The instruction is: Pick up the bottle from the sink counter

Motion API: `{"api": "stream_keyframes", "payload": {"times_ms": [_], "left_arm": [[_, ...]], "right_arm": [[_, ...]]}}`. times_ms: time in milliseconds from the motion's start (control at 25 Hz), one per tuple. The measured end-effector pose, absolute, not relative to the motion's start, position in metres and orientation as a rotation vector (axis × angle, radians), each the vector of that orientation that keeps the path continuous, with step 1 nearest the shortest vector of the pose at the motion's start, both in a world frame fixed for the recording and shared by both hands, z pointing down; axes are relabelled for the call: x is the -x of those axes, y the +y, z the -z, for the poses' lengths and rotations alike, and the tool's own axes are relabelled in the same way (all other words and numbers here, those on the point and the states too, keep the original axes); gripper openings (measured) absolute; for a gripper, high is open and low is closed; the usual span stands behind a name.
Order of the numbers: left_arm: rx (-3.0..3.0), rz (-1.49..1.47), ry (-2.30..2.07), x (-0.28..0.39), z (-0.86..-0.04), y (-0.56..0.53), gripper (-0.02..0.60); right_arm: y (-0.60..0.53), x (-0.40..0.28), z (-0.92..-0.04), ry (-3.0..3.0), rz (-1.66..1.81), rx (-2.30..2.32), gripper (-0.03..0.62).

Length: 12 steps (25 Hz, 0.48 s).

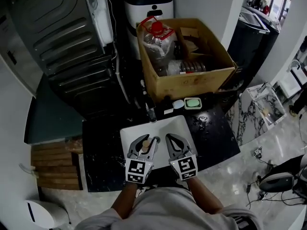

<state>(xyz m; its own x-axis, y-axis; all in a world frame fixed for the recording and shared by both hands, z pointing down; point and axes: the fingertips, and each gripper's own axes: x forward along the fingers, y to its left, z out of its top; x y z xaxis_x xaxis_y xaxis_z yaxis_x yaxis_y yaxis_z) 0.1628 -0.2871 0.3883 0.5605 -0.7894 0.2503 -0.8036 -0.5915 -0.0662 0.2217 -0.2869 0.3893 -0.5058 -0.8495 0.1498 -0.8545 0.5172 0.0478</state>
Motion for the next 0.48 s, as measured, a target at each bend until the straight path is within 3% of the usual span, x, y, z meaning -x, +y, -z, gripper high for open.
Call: {"api": "stream_keyframes", "payload": {"times_ms": [480], "left_arm": [[-2.752,-0.418,-1.395,-0.159,-0.384,-0.276,0.110]], "right_arm": [[-0.277,-0.217,-0.382,-2.584,-0.002,-1.502,0.009]]}}
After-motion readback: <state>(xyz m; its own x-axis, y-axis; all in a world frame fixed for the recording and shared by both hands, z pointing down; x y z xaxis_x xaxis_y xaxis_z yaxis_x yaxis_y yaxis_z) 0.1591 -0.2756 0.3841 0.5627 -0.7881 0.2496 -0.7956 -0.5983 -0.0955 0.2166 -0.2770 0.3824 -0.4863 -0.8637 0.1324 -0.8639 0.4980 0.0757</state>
